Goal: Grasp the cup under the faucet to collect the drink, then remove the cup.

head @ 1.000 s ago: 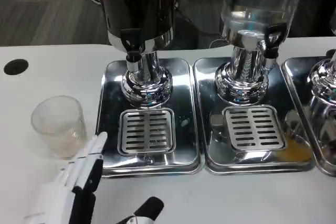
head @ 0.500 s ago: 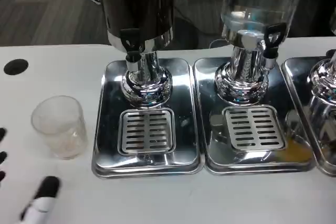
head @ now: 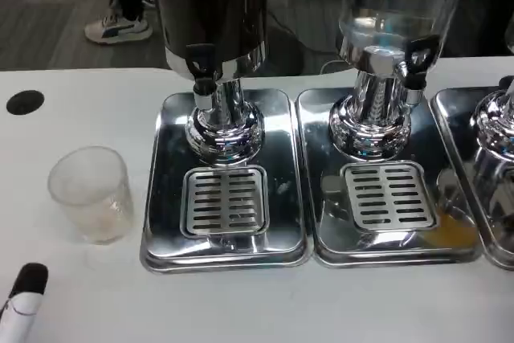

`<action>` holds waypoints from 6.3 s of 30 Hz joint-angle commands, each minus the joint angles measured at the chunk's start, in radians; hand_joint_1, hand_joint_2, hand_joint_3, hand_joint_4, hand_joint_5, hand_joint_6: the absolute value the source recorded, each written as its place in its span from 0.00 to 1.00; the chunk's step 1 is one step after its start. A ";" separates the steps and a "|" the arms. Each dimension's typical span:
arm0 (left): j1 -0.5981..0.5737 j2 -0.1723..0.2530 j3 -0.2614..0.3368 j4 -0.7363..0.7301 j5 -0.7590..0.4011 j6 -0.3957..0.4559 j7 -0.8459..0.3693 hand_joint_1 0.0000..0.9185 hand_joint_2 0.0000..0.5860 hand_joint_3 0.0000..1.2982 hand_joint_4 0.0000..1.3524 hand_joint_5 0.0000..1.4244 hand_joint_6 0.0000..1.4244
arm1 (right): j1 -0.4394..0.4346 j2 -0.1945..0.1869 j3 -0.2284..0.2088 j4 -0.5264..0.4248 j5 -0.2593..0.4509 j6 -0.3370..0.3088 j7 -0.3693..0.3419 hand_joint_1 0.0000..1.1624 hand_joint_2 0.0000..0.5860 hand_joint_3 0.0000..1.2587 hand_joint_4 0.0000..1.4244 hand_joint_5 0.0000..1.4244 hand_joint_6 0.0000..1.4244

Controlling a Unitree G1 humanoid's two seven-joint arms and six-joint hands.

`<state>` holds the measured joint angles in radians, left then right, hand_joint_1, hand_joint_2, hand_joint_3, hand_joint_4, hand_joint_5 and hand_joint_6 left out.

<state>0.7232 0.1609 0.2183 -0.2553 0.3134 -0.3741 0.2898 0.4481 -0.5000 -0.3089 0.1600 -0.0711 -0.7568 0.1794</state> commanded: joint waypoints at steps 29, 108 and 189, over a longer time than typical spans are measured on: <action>-0.262 0.008 0.033 -0.066 0.345 0.446 -0.013 0.14 0.07 0.15 0.12 0.27 0.38 | 0.020 0.010 0.011 -0.004 0.007 -0.021 0.018 0.37 0.61 0.23 0.16 0.19 0.06; -0.667 0.261 -0.385 0.277 0.541 0.737 -0.091 0.36 0.11 0.24 0.25 0.36 0.49 | -0.048 0.027 0.046 0.093 0.004 -0.069 0.025 0.36 0.65 0.23 0.16 0.19 0.08; -0.801 0.131 -0.466 0.379 0.533 0.589 0.075 0.39 0.19 0.39 0.40 0.49 0.62 | -0.041 0.009 0.026 0.138 0.015 -0.101 0.029 0.34 0.66 0.23 0.15 0.17 0.07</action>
<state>-0.0526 0.2990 -0.2310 0.0961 0.8371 0.2238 0.3515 0.4116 -0.4804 -0.2716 0.2853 -0.0732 -0.8461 0.2107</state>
